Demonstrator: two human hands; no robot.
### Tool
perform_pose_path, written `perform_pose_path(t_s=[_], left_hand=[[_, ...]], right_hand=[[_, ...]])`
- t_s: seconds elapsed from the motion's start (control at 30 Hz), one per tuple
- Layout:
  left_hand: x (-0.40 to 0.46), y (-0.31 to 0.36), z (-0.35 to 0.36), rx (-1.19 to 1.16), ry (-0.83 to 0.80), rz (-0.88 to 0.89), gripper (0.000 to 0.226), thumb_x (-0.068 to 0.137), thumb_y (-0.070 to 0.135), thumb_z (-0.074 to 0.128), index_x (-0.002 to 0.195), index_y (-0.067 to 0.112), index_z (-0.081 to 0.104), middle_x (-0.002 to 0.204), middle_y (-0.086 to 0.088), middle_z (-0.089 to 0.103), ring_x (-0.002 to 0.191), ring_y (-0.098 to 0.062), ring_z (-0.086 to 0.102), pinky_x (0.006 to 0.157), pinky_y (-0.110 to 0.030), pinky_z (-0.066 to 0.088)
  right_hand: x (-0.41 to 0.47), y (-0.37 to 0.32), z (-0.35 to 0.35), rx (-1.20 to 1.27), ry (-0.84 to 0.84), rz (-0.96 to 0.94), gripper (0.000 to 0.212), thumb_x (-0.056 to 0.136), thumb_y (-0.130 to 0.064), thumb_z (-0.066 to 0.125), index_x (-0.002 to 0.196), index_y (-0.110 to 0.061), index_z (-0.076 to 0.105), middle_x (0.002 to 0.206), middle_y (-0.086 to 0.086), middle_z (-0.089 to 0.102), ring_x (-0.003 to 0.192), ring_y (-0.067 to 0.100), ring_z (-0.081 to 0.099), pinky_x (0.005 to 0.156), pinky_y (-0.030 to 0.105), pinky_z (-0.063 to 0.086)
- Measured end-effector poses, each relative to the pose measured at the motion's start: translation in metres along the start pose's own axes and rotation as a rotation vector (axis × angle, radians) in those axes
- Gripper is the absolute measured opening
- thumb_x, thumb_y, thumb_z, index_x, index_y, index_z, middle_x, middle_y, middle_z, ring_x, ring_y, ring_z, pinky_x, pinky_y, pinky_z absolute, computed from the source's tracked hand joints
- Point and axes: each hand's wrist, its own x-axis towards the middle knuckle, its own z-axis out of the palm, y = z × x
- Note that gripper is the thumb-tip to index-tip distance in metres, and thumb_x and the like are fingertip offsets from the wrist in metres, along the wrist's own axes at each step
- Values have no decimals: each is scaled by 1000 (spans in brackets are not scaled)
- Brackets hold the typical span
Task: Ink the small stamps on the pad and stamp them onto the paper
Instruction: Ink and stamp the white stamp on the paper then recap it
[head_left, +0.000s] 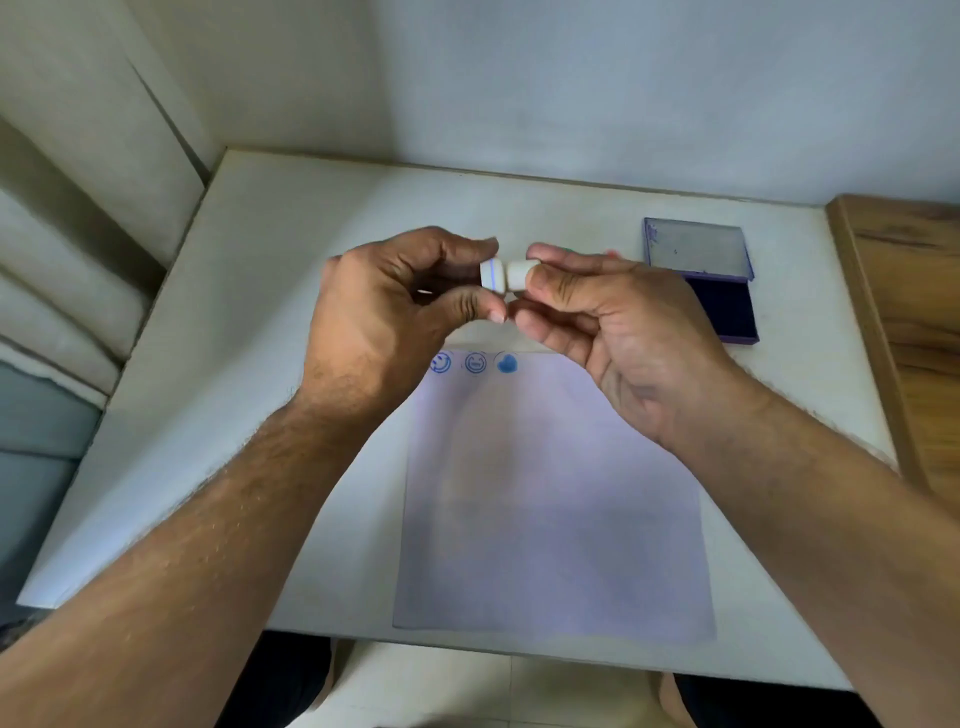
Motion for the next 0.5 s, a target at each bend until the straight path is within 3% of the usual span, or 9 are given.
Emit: perform_pose_path(t_s=[0.17,0.27,0.33,0.4,0.5], left_hand=[[0,2,1,-84,62,22,33,67,12,87,96,21,75,90,6,77,85,-17,75,84,-41,59],[2,3,0,-91,83,-1,38,66,11,86,101,16,73,90,0,77,84,-17,75,85,-39,59],[4,4,0,-76,81,-37,52,66,13,87,115,17,70,99,0,75,92,-11,74,89,-33,57],[6,3,0,-36,70,-95,71,67,15,87,132,23,60,110,8,69,101,0,69,92,-21,53],[8,-1,0,5,75,-177,67,76,14,81,136,26,55,116,13,66,104,9,64,93,-11,48]], right_hand=[[0,-8,7,-20,-12,-27,16,82,1,70,97,-5,73,96,15,75,79,20,73,70,24,59],[2,-11,13,-41,-4,-46,17,83,-1,70,98,-6,73,94,14,75,77,18,72,69,24,58],[4,-13,16,-96,18,-97,15,83,-2,71,97,-6,74,85,12,75,72,18,70,67,25,58],[8,-15,17,-247,67,-217,15,82,-6,73,96,-10,75,77,5,73,65,15,67,63,27,59],[17,-11,12,-676,171,-463,17,81,-19,75,97,-24,77,78,-11,74,60,2,63,61,25,55]])
